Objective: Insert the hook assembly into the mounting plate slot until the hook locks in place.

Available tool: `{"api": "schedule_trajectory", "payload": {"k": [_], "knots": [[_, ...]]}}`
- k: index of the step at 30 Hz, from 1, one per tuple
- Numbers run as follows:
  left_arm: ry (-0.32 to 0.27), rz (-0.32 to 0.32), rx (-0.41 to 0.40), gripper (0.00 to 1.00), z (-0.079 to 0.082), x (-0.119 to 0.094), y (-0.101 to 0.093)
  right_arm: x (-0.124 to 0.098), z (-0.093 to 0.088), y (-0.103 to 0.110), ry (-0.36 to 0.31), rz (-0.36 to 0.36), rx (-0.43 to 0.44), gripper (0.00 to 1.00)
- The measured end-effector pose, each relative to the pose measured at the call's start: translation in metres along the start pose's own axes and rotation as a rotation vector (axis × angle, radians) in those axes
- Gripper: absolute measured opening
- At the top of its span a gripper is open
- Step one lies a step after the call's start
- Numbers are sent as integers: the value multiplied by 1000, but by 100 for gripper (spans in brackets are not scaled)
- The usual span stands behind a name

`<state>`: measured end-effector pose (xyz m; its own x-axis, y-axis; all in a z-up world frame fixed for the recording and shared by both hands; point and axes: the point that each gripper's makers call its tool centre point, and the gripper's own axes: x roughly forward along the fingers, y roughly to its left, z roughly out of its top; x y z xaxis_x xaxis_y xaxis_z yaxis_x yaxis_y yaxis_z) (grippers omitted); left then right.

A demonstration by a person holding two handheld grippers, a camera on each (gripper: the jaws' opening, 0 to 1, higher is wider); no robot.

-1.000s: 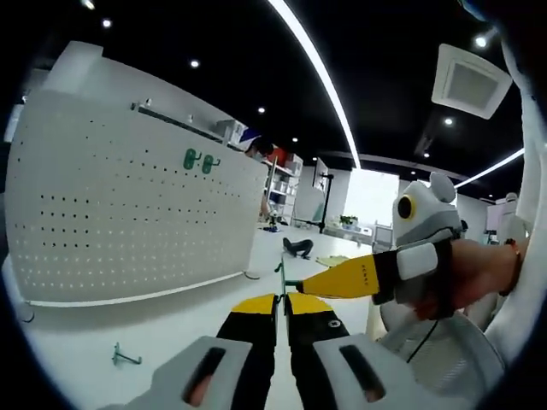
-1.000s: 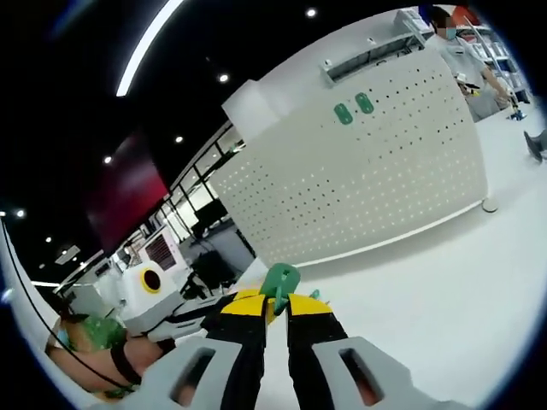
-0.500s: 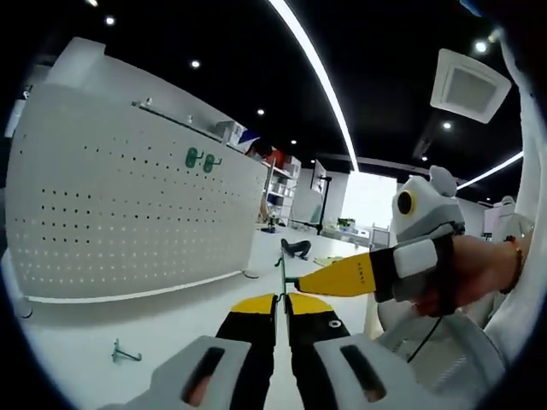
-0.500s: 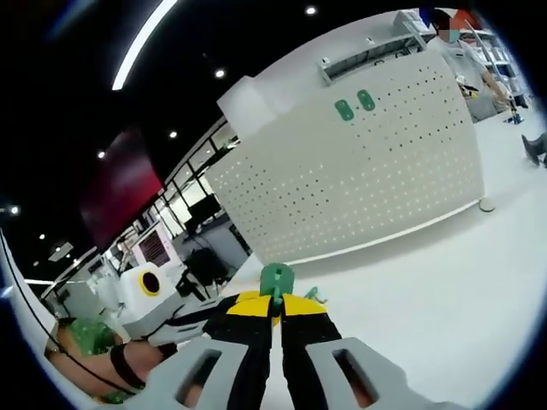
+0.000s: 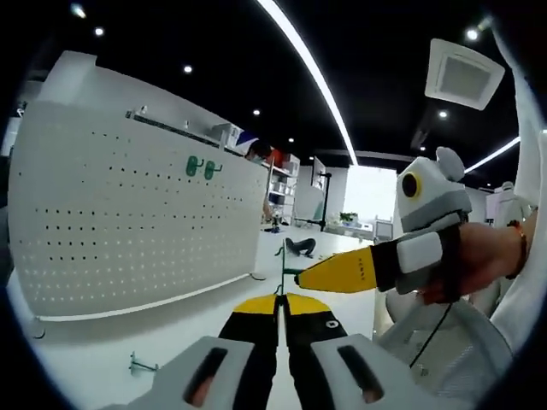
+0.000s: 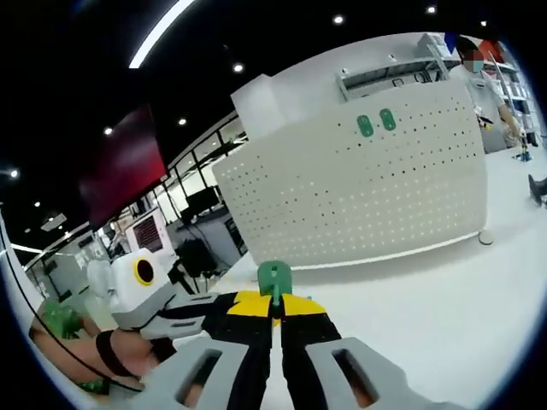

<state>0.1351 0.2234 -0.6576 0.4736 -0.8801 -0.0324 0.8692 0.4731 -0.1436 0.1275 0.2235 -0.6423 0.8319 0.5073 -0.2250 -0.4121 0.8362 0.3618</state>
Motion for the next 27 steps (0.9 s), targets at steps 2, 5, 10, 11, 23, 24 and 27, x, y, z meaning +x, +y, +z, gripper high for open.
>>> {"api": "schedule_trajectory", "payload": {"k": [2,5,10,11,23,24,27], "knots": [[-3,10,41,2,0,-2,1,0,-1,0,6,3,32,1],[2,24,75,2,-1,-4,0,1,-3,0,21,-3,30,2],[-9,28,68,2,0,-7,2,2,-4,5,33,-2,3,1],[-11,28,64,2,1,-8,3,3,-4,6,34,-2,-10,1],[-32,43,-39,15,2,-19,16,12,12,0,2,-55,-108,1],[-34,40,-47,16,2,-21,15,14,12,-1,3,-58,-111,1],[6,45,-28,18,-8,-27,15,17,14,-6,4,-76,-115,1]]}}
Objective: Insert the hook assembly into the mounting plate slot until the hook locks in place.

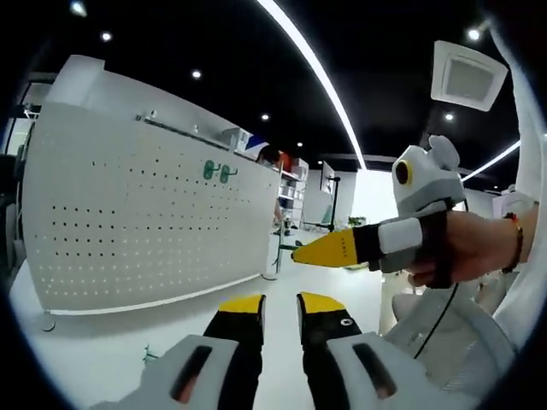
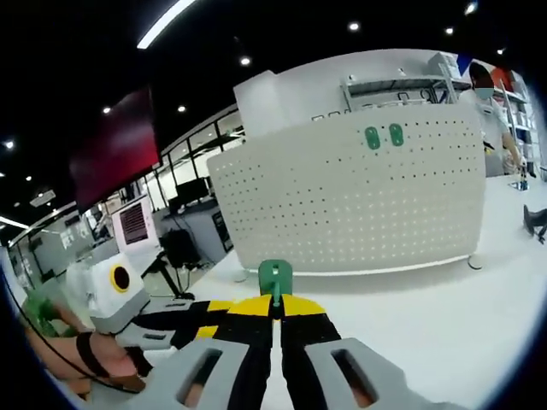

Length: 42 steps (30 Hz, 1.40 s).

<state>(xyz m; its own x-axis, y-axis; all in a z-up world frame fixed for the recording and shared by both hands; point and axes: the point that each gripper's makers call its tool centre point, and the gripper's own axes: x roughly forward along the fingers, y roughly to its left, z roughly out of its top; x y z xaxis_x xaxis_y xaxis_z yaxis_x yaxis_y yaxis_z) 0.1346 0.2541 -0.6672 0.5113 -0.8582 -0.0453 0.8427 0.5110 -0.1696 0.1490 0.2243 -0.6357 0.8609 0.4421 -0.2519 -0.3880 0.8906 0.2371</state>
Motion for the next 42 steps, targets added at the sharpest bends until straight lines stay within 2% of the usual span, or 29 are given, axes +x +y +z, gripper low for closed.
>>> {"api": "schedule_trajectory", "payload": {"k": [6,11,14,17,33,42], "knots": [[16,1,-20,22,-8,-8,4,8,4,-11,-2,-27,-15,1],[19,11,-13,25,-8,-16,8,13,16,-17,-25,-49,-24,1],[42,14,-11,23,-12,-20,9,18,22,-20,-31,-57,-36,1],[36,14,-8,26,-12,-22,10,21,28,-24,-36,-67,-51,1],[52,-6,20,27,-14,-25,8,29,73,-48,-105,-128,-81,1],[42,25,42,31,-9,-28,16,43,95,-56,-138,-144,-105,1]]}}
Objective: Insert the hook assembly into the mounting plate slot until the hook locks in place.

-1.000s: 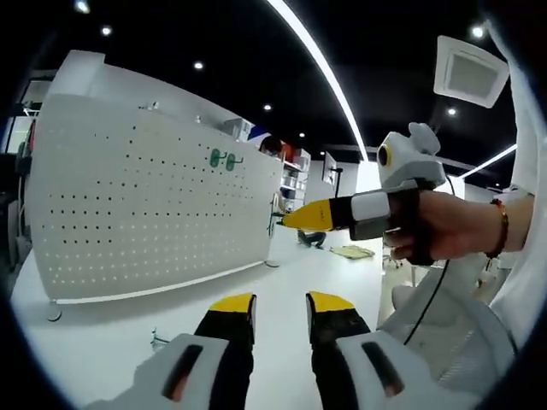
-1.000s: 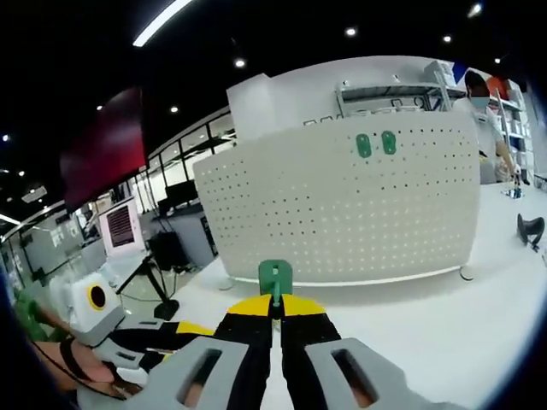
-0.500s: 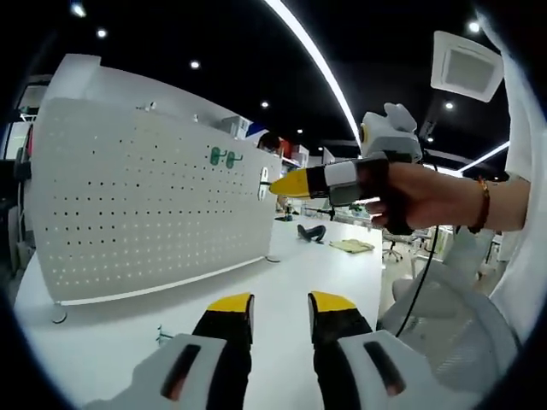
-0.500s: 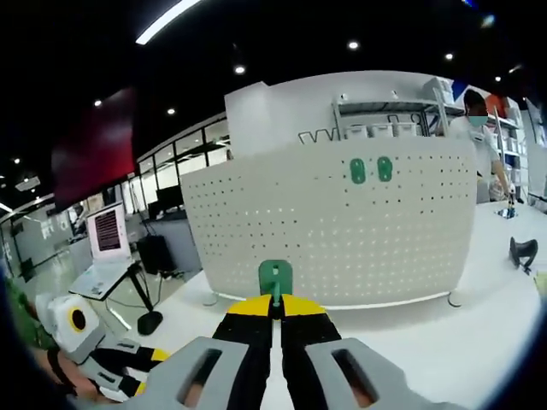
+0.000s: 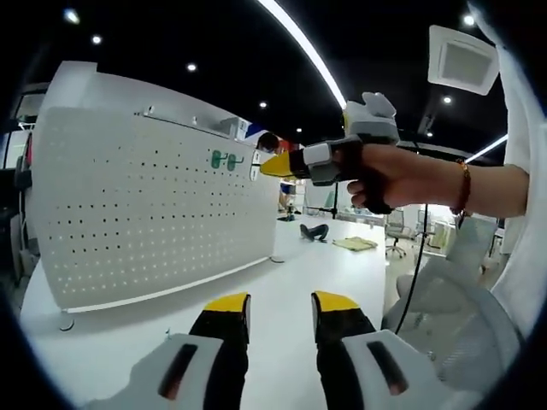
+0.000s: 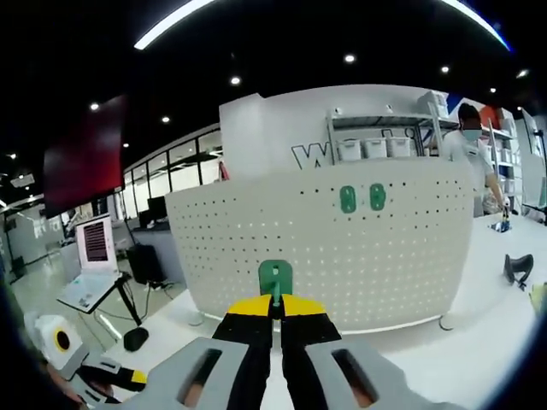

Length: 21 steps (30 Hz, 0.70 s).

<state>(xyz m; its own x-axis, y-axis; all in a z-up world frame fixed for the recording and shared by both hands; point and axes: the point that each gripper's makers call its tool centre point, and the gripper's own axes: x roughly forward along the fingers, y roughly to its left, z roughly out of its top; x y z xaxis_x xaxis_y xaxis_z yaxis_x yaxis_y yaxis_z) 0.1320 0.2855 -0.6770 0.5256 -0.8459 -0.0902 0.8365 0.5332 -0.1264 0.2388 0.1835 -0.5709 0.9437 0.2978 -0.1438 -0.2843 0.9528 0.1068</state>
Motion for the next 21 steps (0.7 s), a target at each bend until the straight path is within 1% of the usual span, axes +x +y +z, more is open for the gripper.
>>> {"api": "schedule_trajectory", "payload": {"k": [4,6,9,13,18,21], "knots": [[1,1,-1,33,0,-2,0,8,4,-1,3,4,1,1],[0,8,14,34,-1,-4,1,12,7,-3,-3,-2,-6,1],[1,12,-2,35,-2,-5,1,16,13,-4,-11,-9,-13,1],[6,17,5,36,-4,-6,2,23,21,-5,-25,-15,-21,1],[6,30,0,38,-6,-8,6,30,27,-12,-29,-31,-19,1],[4,35,7,40,-5,-10,7,35,29,-16,-31,-42,-2,1]]}}
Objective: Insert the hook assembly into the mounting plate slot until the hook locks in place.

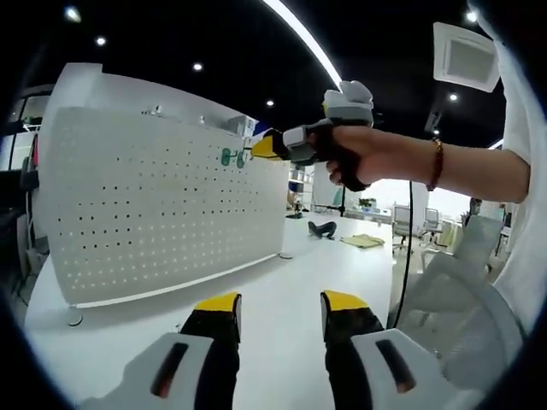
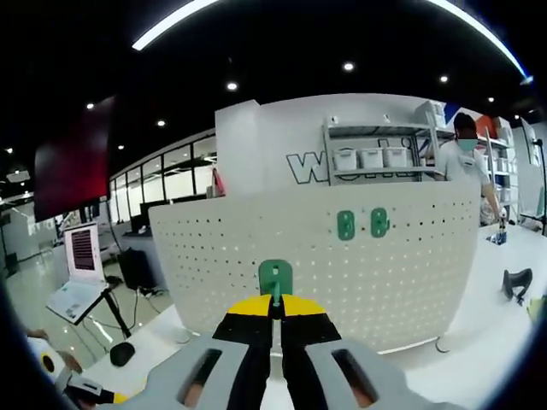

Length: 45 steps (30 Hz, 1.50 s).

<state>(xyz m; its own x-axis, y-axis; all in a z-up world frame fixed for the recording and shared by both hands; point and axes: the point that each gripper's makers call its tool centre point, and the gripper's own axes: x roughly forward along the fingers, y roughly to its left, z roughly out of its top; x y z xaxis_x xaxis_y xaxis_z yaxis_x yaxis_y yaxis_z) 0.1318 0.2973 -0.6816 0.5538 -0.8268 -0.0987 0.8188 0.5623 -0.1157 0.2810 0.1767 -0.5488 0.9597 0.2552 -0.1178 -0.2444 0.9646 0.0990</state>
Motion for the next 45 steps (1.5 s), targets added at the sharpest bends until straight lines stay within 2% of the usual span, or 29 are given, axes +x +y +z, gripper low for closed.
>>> {"api": "schedule_trajectory", "payload": {"k": [16,33,45], "knots": [[12,13,17,46,-3,-3,5,21,17,-14,-15,-39,-2,1],[25,51,52,66,-3,-2,13,42,27,-20,-14,-49,-23,1],[28,61,43,66,-7,-4,14,55,34,-25,-26,-63,-32,1]]}}
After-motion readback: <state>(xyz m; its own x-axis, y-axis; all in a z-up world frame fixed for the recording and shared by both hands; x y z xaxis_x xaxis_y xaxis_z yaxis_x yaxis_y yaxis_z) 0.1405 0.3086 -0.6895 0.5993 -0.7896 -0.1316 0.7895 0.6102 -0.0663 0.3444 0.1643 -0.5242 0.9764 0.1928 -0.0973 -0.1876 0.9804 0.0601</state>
